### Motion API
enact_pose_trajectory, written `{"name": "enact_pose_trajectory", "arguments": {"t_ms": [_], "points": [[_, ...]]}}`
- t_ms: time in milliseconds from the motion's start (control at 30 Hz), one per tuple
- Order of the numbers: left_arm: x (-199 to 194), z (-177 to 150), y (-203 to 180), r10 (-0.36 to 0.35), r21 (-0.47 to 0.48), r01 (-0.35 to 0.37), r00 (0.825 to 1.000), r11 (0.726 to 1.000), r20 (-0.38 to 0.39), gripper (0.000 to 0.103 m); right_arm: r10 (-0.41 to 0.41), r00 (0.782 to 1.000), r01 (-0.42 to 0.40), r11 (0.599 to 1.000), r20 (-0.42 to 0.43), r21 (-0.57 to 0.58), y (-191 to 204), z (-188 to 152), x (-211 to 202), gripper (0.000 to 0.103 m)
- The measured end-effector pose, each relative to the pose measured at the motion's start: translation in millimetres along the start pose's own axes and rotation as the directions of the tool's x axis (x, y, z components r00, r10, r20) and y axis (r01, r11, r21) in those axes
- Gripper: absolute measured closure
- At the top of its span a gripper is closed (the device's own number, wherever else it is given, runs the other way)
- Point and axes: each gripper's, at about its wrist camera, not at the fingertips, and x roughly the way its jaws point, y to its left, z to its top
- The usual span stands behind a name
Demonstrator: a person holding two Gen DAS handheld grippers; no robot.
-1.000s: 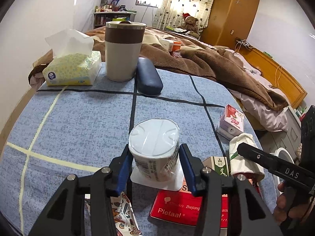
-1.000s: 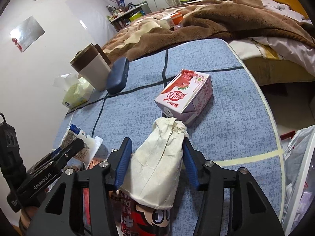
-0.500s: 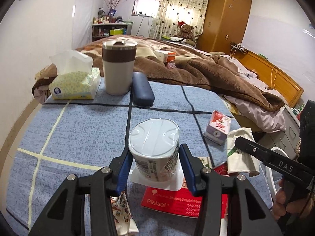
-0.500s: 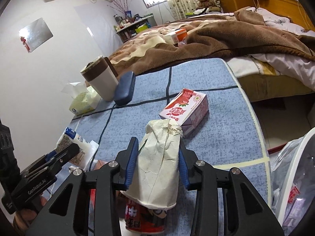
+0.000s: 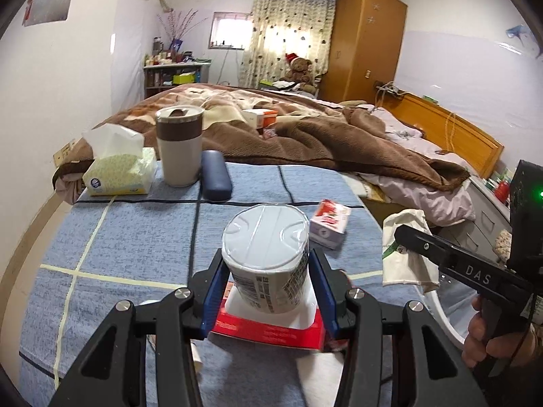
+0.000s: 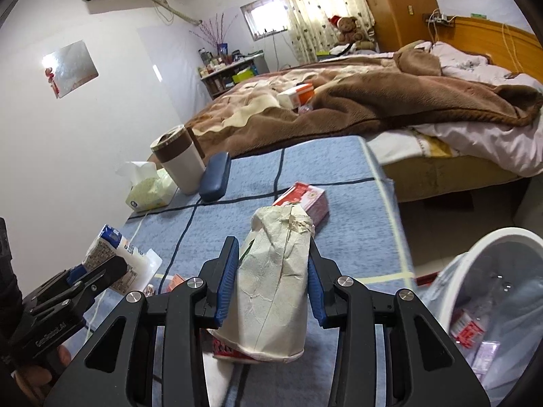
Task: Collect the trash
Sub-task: 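Carry the yogurt cup and paper bag over the white bin and open both grippers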
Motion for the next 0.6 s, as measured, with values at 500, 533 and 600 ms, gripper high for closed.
{"name": "enact_pose_trajectory", "arguments": {"t_ms": [500, 533, 600], "points": [[-32.1, -14.2, -69.9, -0.122, 0.100, 0.119, 0.992, 0.988, 0.031, 0.053, -0.090, 0.992, 0.089, 0.996, 0.090, 0.015, -34.8, -14.1, -60.6, 0.064], [-33.4, -15.4, -76.1, -0.133, 0.110, 0.129, 0.991, 0.985, 0.030, 0.053, -0.095, 0.991, 0.094, 0.995, 0.093, 0.019, -38.4, -15.2, -64.0, 0.064], [-35.2, -16.8, -86.4, -0.144, 0.128, 0.140, 0.989, 0.982, 0.030, 0.053, -0.110, 0.988, 0.108, 0.994, 0.104, 0.027, -43.9, -16.8, -70.0, 0.064]]}}
